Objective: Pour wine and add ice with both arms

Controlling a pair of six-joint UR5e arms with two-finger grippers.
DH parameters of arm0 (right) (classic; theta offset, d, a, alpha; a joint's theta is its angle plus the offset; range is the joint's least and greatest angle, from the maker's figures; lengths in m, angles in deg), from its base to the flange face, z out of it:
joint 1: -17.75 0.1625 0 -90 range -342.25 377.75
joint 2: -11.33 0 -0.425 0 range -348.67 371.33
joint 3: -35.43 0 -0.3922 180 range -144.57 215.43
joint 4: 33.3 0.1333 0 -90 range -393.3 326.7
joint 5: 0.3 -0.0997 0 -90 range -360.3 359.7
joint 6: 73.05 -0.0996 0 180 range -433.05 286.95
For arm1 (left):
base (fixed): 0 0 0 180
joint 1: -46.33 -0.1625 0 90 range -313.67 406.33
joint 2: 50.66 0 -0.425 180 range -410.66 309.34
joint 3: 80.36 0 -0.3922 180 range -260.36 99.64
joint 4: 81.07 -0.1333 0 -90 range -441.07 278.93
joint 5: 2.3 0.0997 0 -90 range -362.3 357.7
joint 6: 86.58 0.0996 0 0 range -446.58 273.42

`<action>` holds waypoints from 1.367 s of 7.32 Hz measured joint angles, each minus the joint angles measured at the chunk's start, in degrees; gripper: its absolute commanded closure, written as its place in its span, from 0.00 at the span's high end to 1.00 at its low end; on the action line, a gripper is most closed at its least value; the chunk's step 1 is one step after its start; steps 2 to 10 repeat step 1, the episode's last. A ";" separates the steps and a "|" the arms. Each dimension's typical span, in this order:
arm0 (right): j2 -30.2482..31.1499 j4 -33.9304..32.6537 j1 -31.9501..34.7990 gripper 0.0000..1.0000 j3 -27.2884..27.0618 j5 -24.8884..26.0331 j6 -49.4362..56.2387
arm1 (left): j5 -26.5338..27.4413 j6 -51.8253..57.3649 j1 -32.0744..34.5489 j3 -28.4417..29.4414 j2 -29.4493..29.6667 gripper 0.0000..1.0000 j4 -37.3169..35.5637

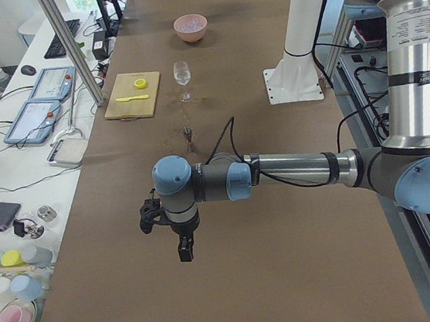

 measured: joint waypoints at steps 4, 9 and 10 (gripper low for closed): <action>0.04 0.00 0.00 1.00 -0.02 0.04 0.00 | 0.00 -0.02 0.00 0.00 0.00 0.99 0.00; 0.04 0.00 0.00 1.00 -0.02 0.04 0.00 | 0.00 -0.02 0.00 0.00 0.00 0.99 0.00; 0.04 0.00 0.00 1.00 -0.02 0.04 0.00 | 0.00 -0.02 0.00 0.00 0.00 0.99 0.00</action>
